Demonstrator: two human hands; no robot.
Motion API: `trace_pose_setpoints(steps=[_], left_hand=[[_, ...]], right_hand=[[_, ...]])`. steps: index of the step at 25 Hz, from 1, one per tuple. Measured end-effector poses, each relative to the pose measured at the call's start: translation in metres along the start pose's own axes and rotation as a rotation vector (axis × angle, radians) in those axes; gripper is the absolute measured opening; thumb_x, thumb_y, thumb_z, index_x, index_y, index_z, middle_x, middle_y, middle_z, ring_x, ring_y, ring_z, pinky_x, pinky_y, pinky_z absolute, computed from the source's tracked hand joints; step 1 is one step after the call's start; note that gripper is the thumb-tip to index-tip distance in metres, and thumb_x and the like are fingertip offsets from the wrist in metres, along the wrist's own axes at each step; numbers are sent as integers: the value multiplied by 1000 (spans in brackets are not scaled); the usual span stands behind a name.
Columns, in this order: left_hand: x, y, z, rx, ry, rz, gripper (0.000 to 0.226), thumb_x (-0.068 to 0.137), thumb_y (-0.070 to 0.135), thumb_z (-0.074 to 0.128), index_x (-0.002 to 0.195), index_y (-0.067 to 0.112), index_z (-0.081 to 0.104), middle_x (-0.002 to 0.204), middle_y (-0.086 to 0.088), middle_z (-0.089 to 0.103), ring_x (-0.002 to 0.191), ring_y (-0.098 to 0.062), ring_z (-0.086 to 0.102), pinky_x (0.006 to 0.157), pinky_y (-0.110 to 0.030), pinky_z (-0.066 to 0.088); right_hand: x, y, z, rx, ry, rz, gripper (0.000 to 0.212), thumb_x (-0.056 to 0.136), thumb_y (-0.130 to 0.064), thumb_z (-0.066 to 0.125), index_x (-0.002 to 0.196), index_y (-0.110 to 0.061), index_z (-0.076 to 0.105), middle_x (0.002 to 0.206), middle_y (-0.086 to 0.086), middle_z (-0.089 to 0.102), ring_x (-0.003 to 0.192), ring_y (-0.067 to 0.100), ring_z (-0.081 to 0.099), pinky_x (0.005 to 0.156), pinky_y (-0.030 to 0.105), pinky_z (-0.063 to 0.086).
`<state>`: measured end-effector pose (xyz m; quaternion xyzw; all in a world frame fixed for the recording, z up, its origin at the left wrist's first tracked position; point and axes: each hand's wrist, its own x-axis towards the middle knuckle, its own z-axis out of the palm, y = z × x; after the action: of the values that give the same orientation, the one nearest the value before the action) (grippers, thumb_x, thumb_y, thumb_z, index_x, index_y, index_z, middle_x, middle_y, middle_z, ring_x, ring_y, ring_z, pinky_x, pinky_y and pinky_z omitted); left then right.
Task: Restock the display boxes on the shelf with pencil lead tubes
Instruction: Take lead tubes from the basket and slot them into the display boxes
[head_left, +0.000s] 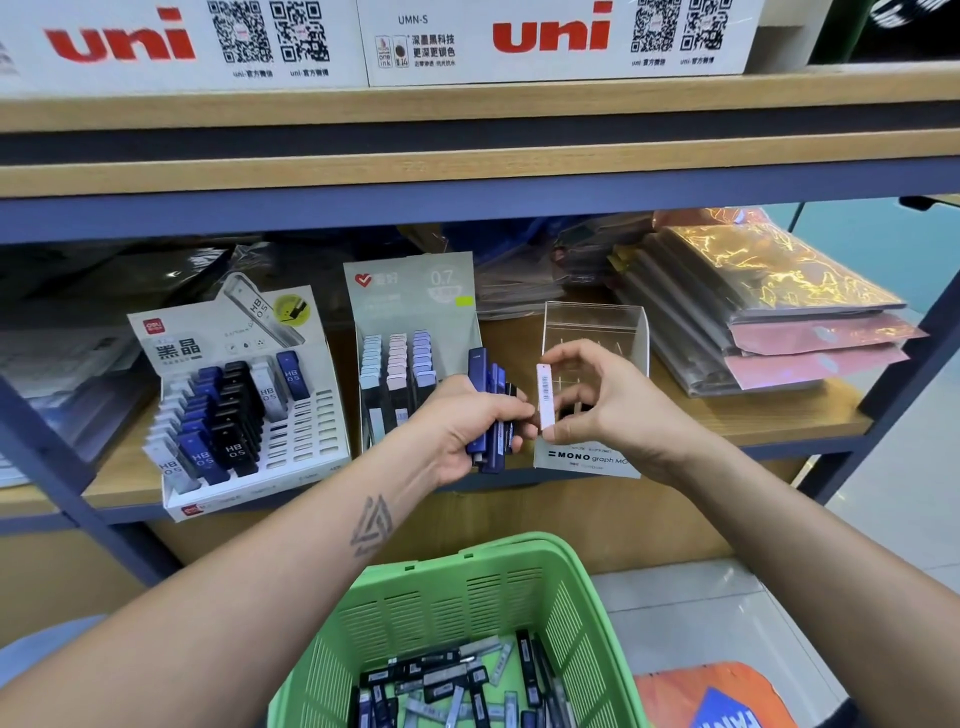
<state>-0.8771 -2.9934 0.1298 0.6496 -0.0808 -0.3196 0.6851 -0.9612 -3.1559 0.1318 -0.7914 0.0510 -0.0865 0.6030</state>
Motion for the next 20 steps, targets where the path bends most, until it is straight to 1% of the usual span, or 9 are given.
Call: trace_pose_setpoints(steps=[1, 3, 4, 6, 9, 11, 14, 17, 20], left_hand=[[0, 0, 0, 0, -11, 2, 14, 84, -8, 70, 96, -2, 65, 74, -20, 68, 63, -24, 67, 52, -27, 54], [1, -1, 1, -6, -19, 7, 15, 82, -9, 72, 94, -1, 65, 70, -17, 67, 60, -22, 65, 52, -27, 53], [1, -1, 2, -8, -17, 10, 17, 81, -10, 73, 93, 0, 65, 69, -15, 67, 59, -22, 64, 53, -28, 53], [2, -1, 4, -11, -6, 19, 20, 80, -11, 74, 94, 0, 64, 67, -15, 66, 57, -21, 63, 53, -28, 54], [4, 1, 7, -70, 20, 28, 19, 82, -12, 71, 93, 0, 63, 70, -17, 67, 57, -21, 63, 52, -26, 53], [5, 2, 7, -104, 19, 20, 15, 84, -12, 69, 92, -1, 62, 74, -19, 69, 58, -20, 63, 52, -24, 53], [5, 1, 5, -115, 27, -11, 13, 86, -11, 67, 93, -2, 61, 75, -21, 68, 59, -21, 63, 53, -24, 53], [7, -1, 4, -111, 41, -26, 13, 85, -11, 67, 93, -3, 61, 77, -22, 68, 60, -22, 63, 52, -25, 53], [6, -5, 4, -103, 31, -37, 13, 84, -12, 67, 92, -3, 62, 76, -22, 68, 60, -22, 63, 52, -25, 53]], right_hand=[[1, 0, 0, -10, 16, -8, 70, 65, 18, 83, 118, -21, 58, 118, 5, 64, 81, 19, 68, 71, 31, 59], [2, 0, -1, 0, 36, -22, 68, 65, 19, 82, 117, -18, 58, 111, 10, 67, 81, 22, 69, 71, 33, 61], [2, -1, -2, 16, 51, -27, 63, 67, 18, 81, 116, -15, 59, 104, 12, 68, 80, 24, 69, 71, 34, 61], [3, -3, -4, 65, 98, -29, 47, 74, 16, 78, 111, -8, 60, 90, 13, 69, 76, 27, 71, 68, 33, 60], [7, -7, -12, 106, 196, -48, 30, 83, 9, 74, 106, -1, 59, 88, 20, 73, 79, 31, 75, 69, 35, 61], [10, -10, -20, -24, 273, -90, 24, 88, 3, 72, 108, -5, 60, 86, 15, 75, 80, 26, 76, 74, 39, 63], [12, -14, -28, -283, 338, -141, 17, 90, -6, 72, 105, -13, 66, 84, 3, 76, 78, 15, 76, 77, 37, 63], [9, -15, -31, -341, 344, -161, 6, 89, -13, 76, 94, -16, 73, 84, 0, 75, 80, 14, 74, 76, 39, 64], [7, -17, -39, -439, 361, -131, 3, 87, -15, 79, 88, -17, 76, 81, 0, 73, 79, 17, 71, 78, 41, 62]])
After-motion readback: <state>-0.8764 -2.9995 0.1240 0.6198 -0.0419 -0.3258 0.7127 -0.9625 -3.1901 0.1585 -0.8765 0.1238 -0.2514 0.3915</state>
